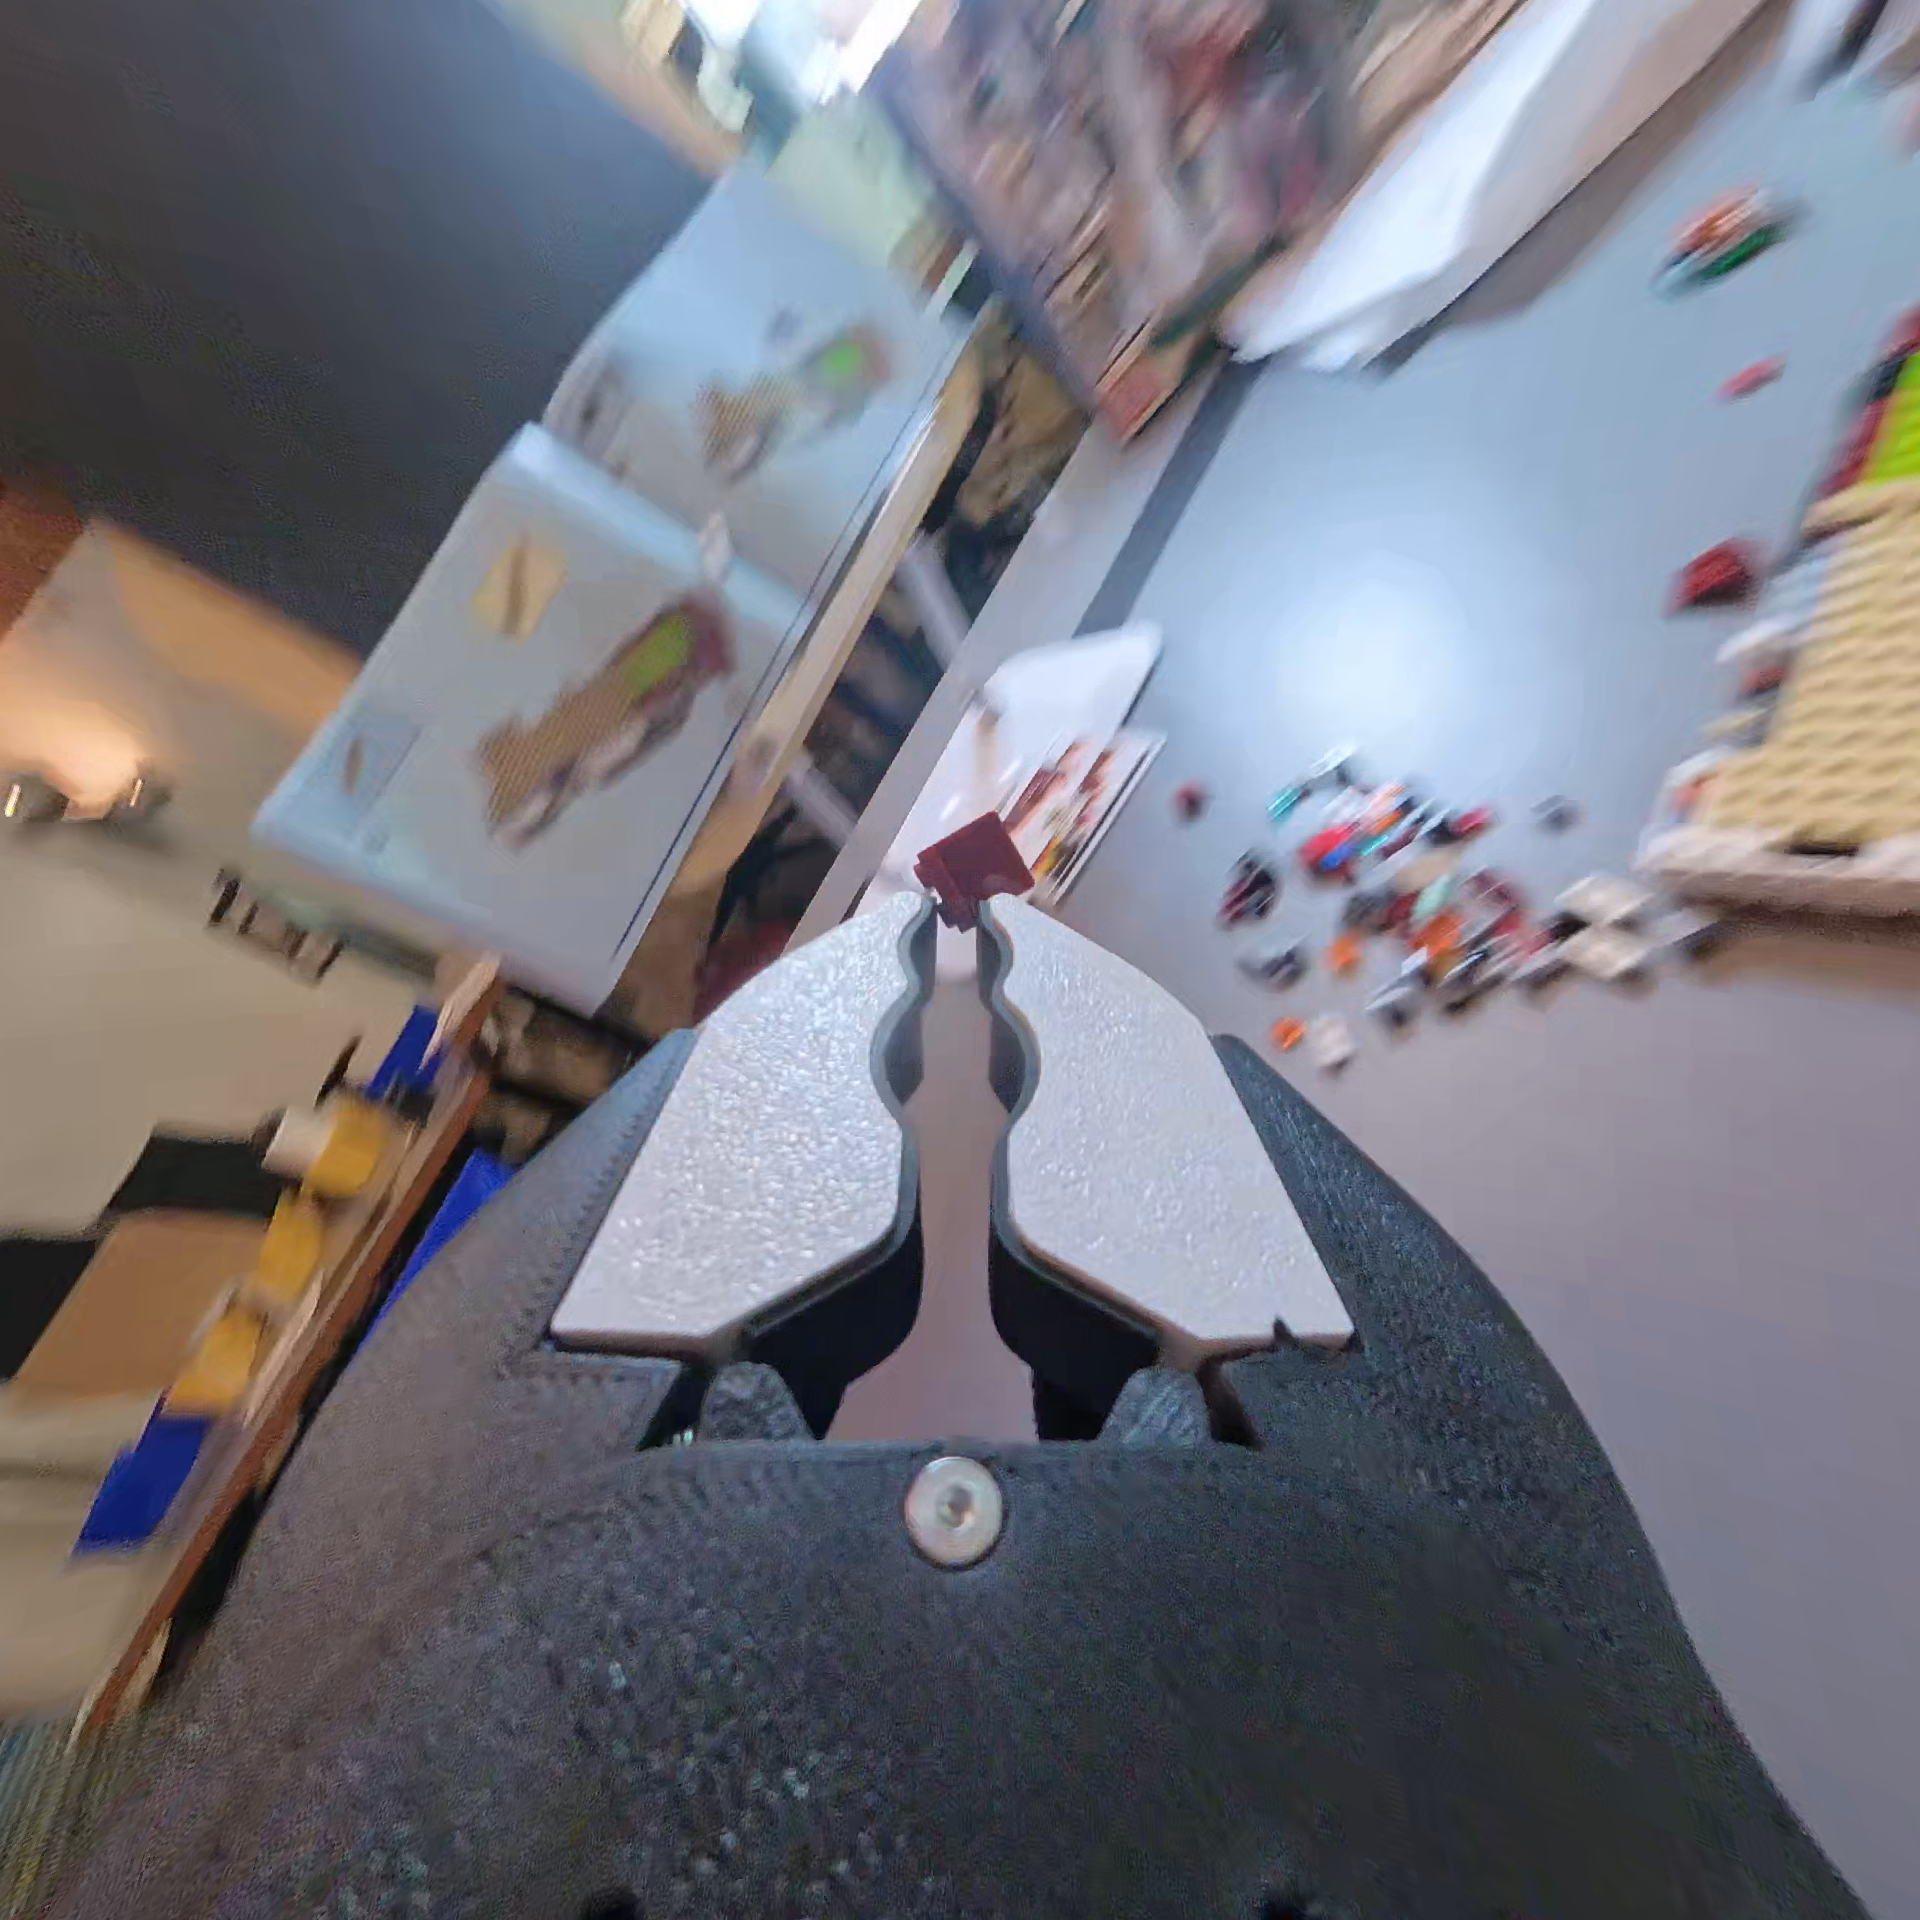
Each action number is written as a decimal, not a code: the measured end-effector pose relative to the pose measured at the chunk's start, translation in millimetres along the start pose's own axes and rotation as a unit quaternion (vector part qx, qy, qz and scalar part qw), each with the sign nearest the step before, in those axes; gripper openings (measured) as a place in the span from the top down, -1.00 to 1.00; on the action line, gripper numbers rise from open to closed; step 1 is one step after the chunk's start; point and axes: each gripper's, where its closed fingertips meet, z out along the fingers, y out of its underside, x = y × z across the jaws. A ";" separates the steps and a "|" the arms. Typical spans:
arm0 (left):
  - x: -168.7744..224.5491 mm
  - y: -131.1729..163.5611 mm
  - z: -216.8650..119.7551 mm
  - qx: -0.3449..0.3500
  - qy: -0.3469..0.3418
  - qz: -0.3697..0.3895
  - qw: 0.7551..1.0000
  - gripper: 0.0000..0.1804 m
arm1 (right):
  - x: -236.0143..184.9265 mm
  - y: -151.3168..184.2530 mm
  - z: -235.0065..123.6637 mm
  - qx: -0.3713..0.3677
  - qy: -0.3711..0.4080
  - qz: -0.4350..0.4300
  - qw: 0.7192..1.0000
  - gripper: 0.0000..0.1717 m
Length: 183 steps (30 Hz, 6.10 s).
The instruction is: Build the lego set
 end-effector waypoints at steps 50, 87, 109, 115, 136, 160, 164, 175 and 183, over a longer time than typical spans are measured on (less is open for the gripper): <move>167.7 -42.0 51.6 0.030 0.236 -0.190 0.953 0.74 | -63.3 40.8 -5.1 -0.156 -0.147 -0.131 0.968 0.71; -93.2 122.5 -120.1 -0.113 -0.253 -0.369 0.887 0.73 | 34.4 -15.8 -12.8 0.075 0.112 0.021 0.991 0.70; -81.1 318.3 -94.1 -0.507 -0.056 -0.436 0.741 0.67 | 35.5 -10.4 -16.9 0.063 0.141 0.023 0.988 0.76; -45.9 283.1 -69.5 -0.433 0.070 -0.440 0.784 0.70 | 38.2 -7.4 -19.8 0.055 0.152 0.009 0.987 0.78; -40.2 256.5 -64.7 -0.408 0.104 -0.308 0.853 0.79 | 44.8 11.8 -11.5 0.014 0.164 -0.002 0.986 0.78; 24.5 207.8 -51.9 -0.338 0.256 -0.220 0.878 0.55 | 51.9 22.6 -8.9 -0.003 0.167 0.006 0.986 0.78; 38.4 214.7 -48.1 -0.336 0.280 -0.230 0.869 0.48 | 50.5 22.1 -8.7 -0.003 0.165 0.004 0.986 0.78; 4.8 223.2 -49.3 -0.334 0.209 -0.212 0.894 0.61 | 49.7 21.5 -9.2 -0.003 0.162 0.002 0.987 0.78; -39.2 144.9 -58.6 -0.203 0.085 -0.189 0.957 0.62 | 42.4 13.4 -8.7 0.009 0.149 -0.014 0.989 0.78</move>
